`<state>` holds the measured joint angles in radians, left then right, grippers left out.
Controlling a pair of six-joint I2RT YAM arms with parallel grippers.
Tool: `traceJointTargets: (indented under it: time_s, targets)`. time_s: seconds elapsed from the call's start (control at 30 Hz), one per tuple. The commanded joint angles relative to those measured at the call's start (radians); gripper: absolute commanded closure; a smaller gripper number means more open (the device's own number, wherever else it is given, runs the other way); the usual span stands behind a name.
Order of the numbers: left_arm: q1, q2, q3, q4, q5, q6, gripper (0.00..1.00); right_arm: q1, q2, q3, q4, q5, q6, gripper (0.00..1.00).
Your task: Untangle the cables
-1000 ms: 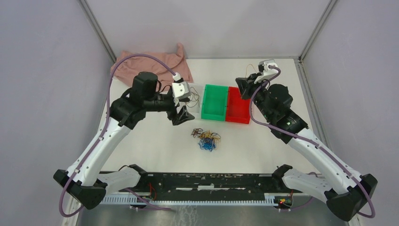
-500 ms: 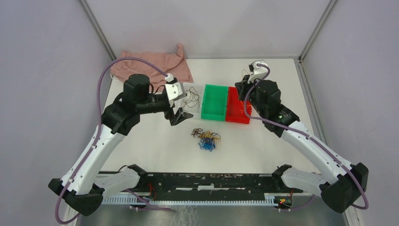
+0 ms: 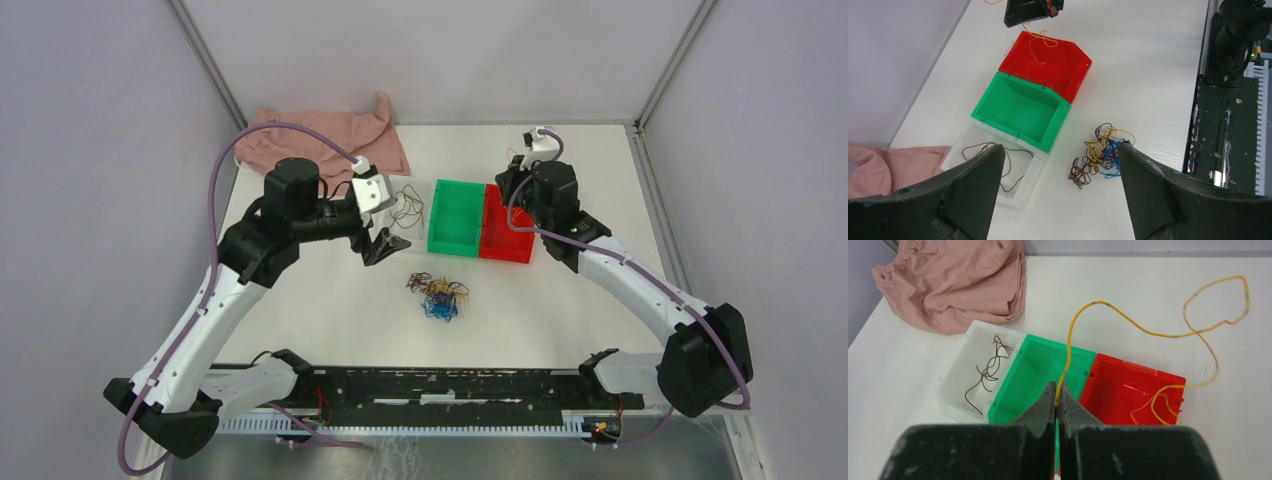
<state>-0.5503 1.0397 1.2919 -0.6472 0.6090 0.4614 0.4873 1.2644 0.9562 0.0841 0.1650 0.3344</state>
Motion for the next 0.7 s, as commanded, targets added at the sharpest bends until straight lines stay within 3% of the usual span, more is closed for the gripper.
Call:
traceJointTargets:
  time_s: [0.0, 0.5, 0.67]
  targets:
    - [-0.001, -0.019, -0.001, 0.047, -0.006, -0.018, 0.10, -0.018, 0.051, -0.028, 0.070, -0.063, 0.069, 0.99]
    - [-0.001, -0.026, -0.008, 0.048, -0.017, -0.008, 0.09, -0.061, 0.214, -0.067, -0.021, -0.077, 0.213, 0.99]
    - [0.000, -0.026, -0.009, 0.050, -0.017, -0.009, 0.10, -0.115, 0.302, -0.011, -0.085, -0.171, 0.249, 0.99]
